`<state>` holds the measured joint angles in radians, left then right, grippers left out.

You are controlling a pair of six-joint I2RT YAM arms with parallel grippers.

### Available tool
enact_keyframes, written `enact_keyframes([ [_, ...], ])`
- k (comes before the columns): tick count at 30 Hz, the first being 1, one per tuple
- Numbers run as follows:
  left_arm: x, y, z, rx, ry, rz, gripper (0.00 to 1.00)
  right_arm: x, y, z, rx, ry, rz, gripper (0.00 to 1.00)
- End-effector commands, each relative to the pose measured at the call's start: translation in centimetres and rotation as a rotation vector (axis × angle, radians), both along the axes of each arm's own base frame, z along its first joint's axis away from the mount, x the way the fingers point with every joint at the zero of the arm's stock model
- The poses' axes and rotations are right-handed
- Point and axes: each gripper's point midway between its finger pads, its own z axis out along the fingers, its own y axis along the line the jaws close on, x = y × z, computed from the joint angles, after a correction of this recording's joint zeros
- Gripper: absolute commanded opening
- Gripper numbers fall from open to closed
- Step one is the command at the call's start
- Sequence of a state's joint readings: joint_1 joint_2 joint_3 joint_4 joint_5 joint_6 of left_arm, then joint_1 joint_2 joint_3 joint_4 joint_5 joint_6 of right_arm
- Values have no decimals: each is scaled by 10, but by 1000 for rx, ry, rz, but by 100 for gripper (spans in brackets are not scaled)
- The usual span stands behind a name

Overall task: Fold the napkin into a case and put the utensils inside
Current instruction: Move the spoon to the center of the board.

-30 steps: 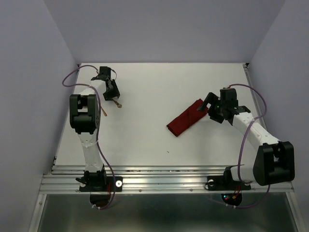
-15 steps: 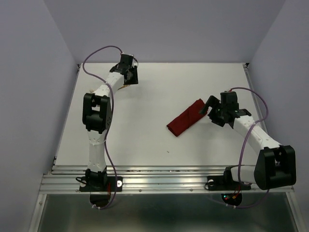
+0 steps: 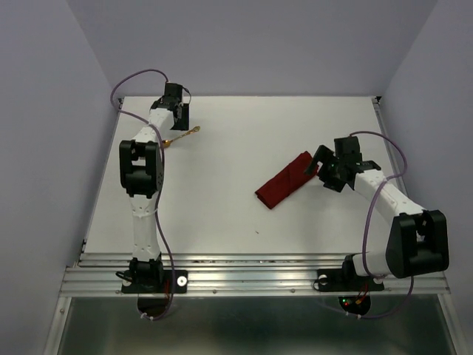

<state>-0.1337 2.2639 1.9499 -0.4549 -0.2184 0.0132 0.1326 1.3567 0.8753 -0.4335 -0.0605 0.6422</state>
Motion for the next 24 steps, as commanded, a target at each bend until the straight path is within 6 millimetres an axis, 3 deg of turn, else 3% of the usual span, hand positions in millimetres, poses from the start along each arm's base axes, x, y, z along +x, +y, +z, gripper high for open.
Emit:
enact_keyframes([
  [1, 15, -3, -3, 9, 10, -73, 74, 12, 2, 11, -10, -29, 25, 95],
  [8, 16, -2, -55, -51, 113, -83, 69, 12, 4, 5, -10, -4, 36, 95],
  [12, 4, 2, -75, -55, 162, -69, 61, 13, 4, 7, -11, -7, 33, 95],
  [14, 2, 2, -75, -67, 159, -56, 58, 13, 4, 6, -8, -4, 29, 95],
  [19, -2, -5, -58, -112, 118, -62, 62, 12, 10, 5, 8, -4, 45, 95],
  [23, -1, -13, -24, -153, 57, -57, 61, 13, 11, 7, 13, -10, 50, 95],
  [24, -2, -15, -5, -173, 14, -38, 61, 14, 12, 8, 14, -11, 51, 95],
])
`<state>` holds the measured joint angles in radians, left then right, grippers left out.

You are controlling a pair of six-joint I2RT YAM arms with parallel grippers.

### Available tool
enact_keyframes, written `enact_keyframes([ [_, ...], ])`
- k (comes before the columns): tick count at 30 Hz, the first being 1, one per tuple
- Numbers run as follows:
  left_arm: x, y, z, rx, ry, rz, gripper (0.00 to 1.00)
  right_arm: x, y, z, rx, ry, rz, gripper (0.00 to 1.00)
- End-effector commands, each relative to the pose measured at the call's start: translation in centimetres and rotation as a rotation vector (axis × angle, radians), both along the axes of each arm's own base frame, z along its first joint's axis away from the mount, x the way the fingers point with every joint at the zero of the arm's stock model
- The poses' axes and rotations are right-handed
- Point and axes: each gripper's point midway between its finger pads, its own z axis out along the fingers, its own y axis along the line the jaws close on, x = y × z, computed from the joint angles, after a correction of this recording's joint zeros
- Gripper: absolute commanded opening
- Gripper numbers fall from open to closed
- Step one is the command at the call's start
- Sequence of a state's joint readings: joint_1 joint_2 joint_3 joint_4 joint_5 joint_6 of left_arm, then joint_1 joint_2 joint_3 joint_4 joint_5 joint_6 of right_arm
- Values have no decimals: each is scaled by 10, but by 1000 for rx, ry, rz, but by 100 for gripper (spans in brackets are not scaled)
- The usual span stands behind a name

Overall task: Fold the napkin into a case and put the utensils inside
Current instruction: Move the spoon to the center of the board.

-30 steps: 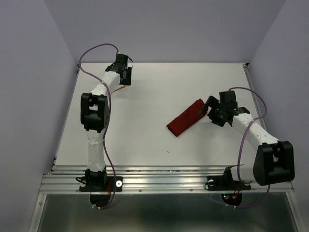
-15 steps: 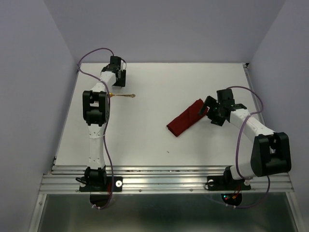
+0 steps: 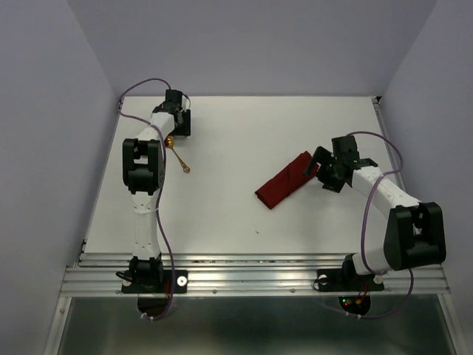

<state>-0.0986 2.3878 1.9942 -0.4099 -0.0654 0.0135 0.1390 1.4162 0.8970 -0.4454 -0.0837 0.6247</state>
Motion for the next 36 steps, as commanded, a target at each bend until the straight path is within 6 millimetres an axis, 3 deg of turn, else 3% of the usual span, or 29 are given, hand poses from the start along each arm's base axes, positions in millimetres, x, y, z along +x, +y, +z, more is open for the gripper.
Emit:
enact_keyframes([
  [1, -17, -7, 57, -68, -56, 35, 61, 15, 6, 21, 15, -65, 19, 95],
  [5, -39, -2, 102, -101, -123, 114, 62, 14, 7, 24, 19, -69, 24, 95],
  [6, -53, 2, 113, -98, -133, 137, 62, 14, 7, 24, 21, -72, 24, 95],
  [10, -90, 2, 121, -135, -136, 174, 62, 11, 12, 25, 32, -81, 44, 95],
  [14, -123, 0, 114, -176, -106, 191, 62, 8, 14, 21, 38, -80, 59, 95],
  [20, -162, -3, 64, -206, 2, 239, 60, 6, 17, 24, 54, -96, 69, 95],
  [28, -170, 7, 31, -168, 54, 321, 50, 1, 17, 20, 59, -91, 74, 95],
  [32, -162, -2, 16, -227, 48, 342, 34, -1, 16, 16, 51, -74, 74, 95],
  [36, -157, -12, 1, -261, 84, 322, 26, -2, 14, 12, 40, -60, 71, 95],
])
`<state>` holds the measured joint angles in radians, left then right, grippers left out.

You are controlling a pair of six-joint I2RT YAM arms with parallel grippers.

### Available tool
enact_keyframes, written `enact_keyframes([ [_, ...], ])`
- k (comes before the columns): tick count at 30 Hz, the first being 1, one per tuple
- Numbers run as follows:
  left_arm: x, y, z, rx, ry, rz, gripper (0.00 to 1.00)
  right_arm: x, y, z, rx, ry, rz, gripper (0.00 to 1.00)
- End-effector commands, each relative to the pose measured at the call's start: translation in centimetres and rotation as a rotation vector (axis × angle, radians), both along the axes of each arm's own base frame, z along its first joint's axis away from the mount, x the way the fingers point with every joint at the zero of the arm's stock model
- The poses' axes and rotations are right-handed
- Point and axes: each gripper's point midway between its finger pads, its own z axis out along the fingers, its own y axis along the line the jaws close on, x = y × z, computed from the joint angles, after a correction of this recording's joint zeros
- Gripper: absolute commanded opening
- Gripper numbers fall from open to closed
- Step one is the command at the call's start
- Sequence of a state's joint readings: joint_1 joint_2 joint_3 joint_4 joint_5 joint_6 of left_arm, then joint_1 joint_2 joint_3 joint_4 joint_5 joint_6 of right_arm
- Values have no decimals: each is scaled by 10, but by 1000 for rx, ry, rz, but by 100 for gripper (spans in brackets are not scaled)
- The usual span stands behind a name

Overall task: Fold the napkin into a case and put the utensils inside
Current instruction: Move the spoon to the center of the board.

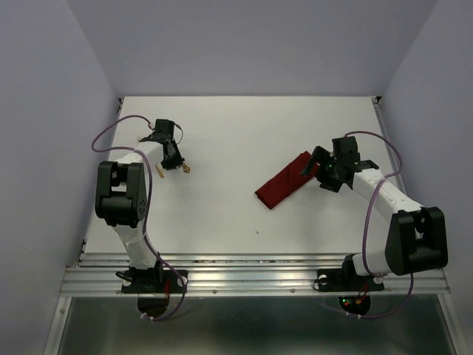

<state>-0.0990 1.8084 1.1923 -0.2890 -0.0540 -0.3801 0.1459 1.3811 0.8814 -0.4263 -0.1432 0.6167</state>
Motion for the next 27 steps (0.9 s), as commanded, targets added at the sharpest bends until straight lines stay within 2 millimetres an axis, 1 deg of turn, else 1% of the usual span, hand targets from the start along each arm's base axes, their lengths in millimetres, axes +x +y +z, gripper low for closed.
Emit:
enact_keyframes([
  [1, 9, -13, -13, -46, -1, 1, 25, 1, 2, 2, -10, -27, 21, 95],
  [4, 14, -18, -20, -61, 7, -6, 24, 2, 2, 2, -11, -24, 19, 95],
  [5, 14, -20, -26, -64, 19, -9, 23, 2, 1, 1, -15, -21, 16, 95],
  [6, 21, -27, -23, -92, 8, -29, 23, 2, 1, 0, -17, -18, 15, 95],
  [7, 25, -30, -25, -99, 4, -38, 23, 3, 1, 0, -18, -15, 15, 95],
  [8, 28, -34, -34, -105, 23, -57, 23, 4, 0, 0, -20, -17, 11, 95],
  [9, 42, -37, -26, -110, -2, -70, 23, 4, 0, -1, -19, -13, 8, 95],
  [10, 49, -40, -27, -114, -4, -81, 23, 4, 0, -1, -20, -12, 6, 95],
  [11, 53, -44, -36, -113, 14, -96, 23, 4, -1, -2, -22, -10, 1, 95],
  [12, 69, -48, -25, -117, -15, -109, 23, 4, -1, -2, -22, -10, -1, 95],
  [14, 84, -54, -20, -115, -27, -126, 25, 3, -2, -4, -26, 1, -8, 95],
  [15, 90, -55, -26, -108, -19, -136, 26, 3, -3, -5, -29, 4, -14, 95],
  [16, 103, -58, -13, -107, -41, -143, 27, 3, -3, -5, -28, 5, -17, 95],
  [17, 109, -59, -7, -106, -54, -147, 29, 3, -3, -6, -30, 9, -18, 95],
  [18, 120, -60, 2, -93, -82, -163, 33, 2, -1, -6, -34, 12, -13, 95],
  [20, 126, -53, 10, -50, -92, -159, 38, 2, -2, -7, -37, 16, -16, 95],
  [21, 135, -52, 23, -34, -123, -165, 41, 3, -1, -7, -37, 14, -13, 95],
  [22, 135, -48, 26, 1, -123, -188, 41, 3, -1, -8, -38, 16, -10, 95],
  [23, 139, -40, 32, 45, -135, -184, 42, 4, 0, -7, -35, 14, -6, 95],
  [24, 143, -33, 42, 90, -157, -184, 43, 4, 0, -10, -38, 22, -1, 95],
  [25, 144, -27, 45, 136, -163, -220, 45, 5, 0, -9, -39, 20, 0, 95],
  [27, 140, -18, 51, 199, -171, -253, 49, 7, 0, -8, -40, 19, 5, 95],
])
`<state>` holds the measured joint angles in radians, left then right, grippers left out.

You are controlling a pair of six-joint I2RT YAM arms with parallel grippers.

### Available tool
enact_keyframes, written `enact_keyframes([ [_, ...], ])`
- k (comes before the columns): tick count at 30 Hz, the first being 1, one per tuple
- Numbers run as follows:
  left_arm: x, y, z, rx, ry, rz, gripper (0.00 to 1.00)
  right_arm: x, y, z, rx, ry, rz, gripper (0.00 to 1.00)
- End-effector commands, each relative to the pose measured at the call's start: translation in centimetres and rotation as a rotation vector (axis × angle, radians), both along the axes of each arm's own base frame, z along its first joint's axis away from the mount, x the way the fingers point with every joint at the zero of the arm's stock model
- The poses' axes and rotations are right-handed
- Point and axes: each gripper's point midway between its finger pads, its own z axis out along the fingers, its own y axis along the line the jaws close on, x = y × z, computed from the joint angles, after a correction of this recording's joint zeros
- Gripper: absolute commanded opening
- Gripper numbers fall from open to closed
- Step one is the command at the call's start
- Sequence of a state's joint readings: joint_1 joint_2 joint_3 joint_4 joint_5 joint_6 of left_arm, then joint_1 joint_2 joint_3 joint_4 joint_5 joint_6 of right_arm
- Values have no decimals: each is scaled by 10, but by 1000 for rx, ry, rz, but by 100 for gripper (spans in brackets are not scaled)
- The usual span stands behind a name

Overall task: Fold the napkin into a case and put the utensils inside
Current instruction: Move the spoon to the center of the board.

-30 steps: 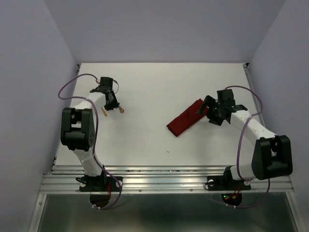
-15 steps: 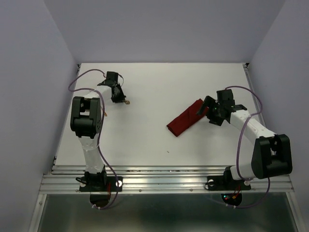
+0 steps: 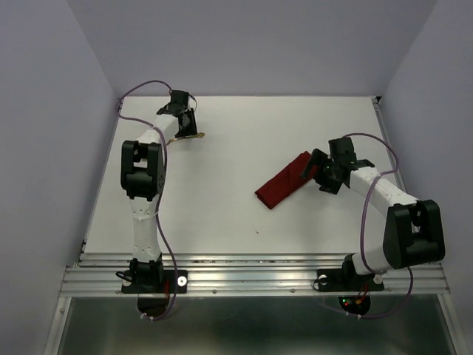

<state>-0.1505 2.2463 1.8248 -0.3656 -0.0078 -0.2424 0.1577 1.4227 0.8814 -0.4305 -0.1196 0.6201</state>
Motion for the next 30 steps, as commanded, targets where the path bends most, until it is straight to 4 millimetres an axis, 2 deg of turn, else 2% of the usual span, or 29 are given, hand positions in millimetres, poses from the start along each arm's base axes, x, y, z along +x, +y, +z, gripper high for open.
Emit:
enact_keyframes([
  [1, 5, 29, 47, 189, -102, -75, 52, 9, 1, 6, -17, -24, 11, 95],
  [2, 4, 34, 56, 220, -129, -97, 59, 10, 1, 8, -16, -27, 17, 95],
  [3, 2, 36, 55, 231, -135, -108, 62, 11, 1, 8, -17, -29, 18, 95],
  [6, 1, 50, 43, 260, -120, -122, 74, 12, 2, 6, -25, -14, 32, 95],
  [9, 7, 63, 33, 265, -88, -135, 78, 15, 1, 9, -37, -14, 41, 95],
  [12, 12, 63, 19, 259, -80, -174, 77, 16, 1, 13, -37, -24, 44, 95],
  [13, 16, 63, 21, 262, -87, -186, 76, 17, 1, 14, -37, -24, 46, 95],
  [14, 17, 60, 10, 248, -68, -208, 75, 16, 1, 14, -36, -21, 45, 95],
  [17, 20, 61, -1, 243, -40, -232, 76, 16, 1, 18, -58, -26, 43, 95],
  [22, 14, 48, -12, 181, -43, -302, 77, 16, -6, 28, -107, -51, 34, 95],
  [30, 3, 49, -30, 180, 8, -308, 68, 15, -6, 24, -108, -34, 34, 95],
])
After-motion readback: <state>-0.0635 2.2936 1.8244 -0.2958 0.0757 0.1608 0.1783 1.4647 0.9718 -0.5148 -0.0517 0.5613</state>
